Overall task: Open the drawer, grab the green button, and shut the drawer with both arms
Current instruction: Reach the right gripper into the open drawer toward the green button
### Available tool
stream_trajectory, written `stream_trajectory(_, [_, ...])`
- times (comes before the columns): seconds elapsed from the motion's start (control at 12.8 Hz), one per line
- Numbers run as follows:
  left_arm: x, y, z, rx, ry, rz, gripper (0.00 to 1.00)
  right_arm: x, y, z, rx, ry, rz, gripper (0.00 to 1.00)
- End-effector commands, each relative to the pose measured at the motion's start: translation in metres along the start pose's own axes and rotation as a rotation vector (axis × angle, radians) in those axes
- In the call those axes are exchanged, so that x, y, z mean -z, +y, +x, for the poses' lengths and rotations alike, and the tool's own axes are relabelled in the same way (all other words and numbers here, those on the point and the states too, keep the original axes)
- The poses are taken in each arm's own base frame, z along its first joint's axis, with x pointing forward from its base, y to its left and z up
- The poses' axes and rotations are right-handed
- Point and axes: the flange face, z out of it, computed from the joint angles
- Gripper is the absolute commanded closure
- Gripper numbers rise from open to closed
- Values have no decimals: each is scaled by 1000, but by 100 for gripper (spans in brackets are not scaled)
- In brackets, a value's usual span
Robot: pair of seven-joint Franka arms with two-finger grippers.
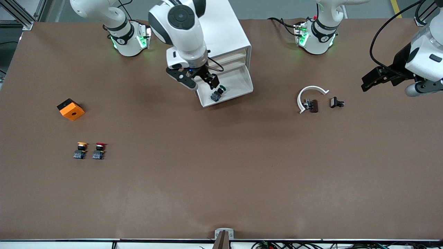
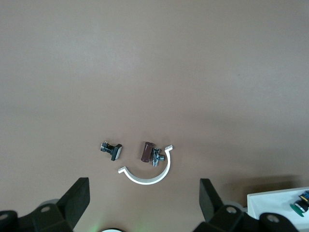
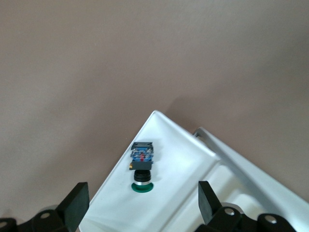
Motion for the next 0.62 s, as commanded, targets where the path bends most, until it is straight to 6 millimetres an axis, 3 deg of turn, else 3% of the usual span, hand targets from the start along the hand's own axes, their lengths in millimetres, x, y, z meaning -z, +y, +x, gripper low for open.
stream_trajectory(0.0, [-20, -2, 11, -14, -19, 9, 0, -33, -14, -14, -34, 7, 11, 0])
stream_trajectory(0.31, [-29, 2, 10, -21, -16, 14, 0, -78, -26, -39, -52, 28, 8, 0])
stream_trajectory(0.55, [-31, 1, 7, -23, -27, 18, 0, -102, -28, -41, -28, 56, -25, 0])
